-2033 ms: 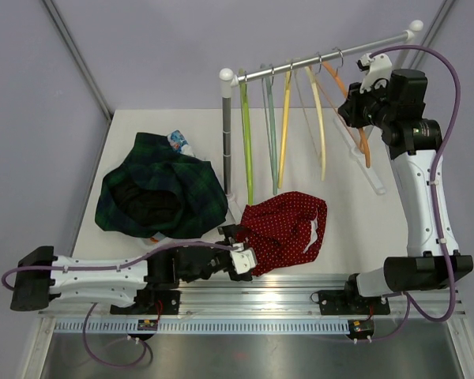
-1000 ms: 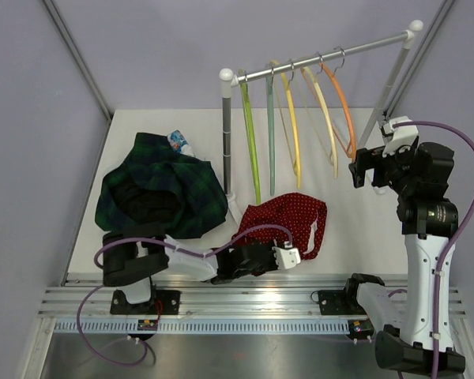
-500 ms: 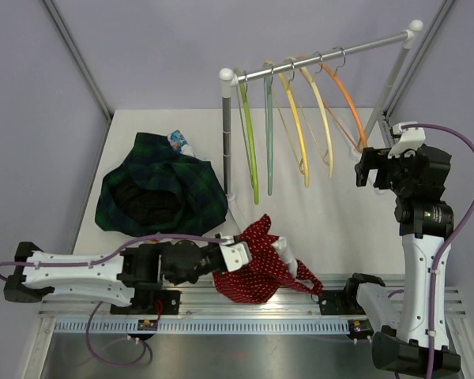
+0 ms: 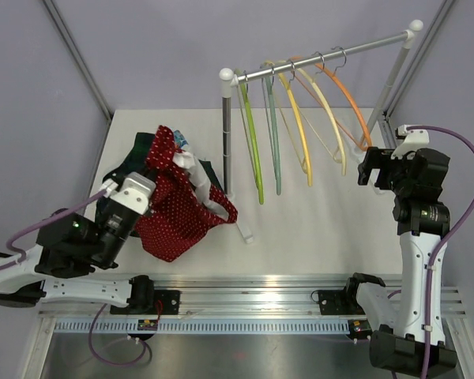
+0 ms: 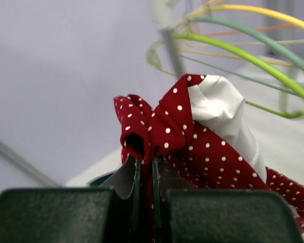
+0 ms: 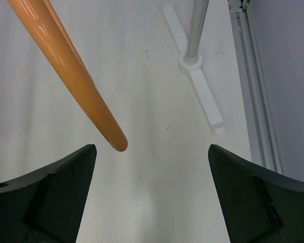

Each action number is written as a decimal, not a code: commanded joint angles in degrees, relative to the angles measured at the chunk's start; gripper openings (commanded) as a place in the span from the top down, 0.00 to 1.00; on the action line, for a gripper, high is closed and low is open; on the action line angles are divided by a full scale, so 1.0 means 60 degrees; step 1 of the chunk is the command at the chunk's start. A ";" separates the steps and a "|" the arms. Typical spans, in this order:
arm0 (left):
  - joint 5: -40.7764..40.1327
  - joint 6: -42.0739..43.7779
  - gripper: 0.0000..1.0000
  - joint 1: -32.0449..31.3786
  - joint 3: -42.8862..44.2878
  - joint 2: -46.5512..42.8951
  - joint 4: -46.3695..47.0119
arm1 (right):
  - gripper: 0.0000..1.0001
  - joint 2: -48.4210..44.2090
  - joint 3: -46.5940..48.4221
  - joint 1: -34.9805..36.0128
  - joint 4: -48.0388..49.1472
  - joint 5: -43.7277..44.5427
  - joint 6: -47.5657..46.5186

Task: Remove the skirt from the hanger

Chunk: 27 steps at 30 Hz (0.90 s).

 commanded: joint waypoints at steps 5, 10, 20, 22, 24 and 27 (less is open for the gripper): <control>-0.1613 0.6702 1.00 0.0119 0.1003 -0.0153 0.6459 | 0.00 0.0001 -0.0071 -0.0159 0.0662 -0.0154 0.0256; -0.1231 0.7554 1.00 0.0104 0.2101 0.0635 0.7019 | 0.01 0.0104 -0.0027 -0.0203 0.0662 -0.0286 0.0314; 0.0866 0.2762 1.00 0.4547 0.3931 0.3124 0.1833 | 0.01 -0.0115 0.0002 -0.0291 0.0516 -0.0565 0.0388; 0.2015 0.0442 1.00 0.7216 0.4286 0.3842 -0.0636 | 0.01 -0.0232 0.0032 -0.0306 0.0457 -0.0609 0.0388; 0.3554 -0.0742 1.00 0.8912 0.3515 0.4153 -0.0540 | 0.01 -0.0335 0.0090 -0.0321 0.0340 -0.0653 0.0373; 0.5781 -0.2674 1.00 1.0585 0.3056 0.4095 -0.0275 | 0.00 -0.0525 0.0105 -0.0335 0.0238 -0.0682 0.0300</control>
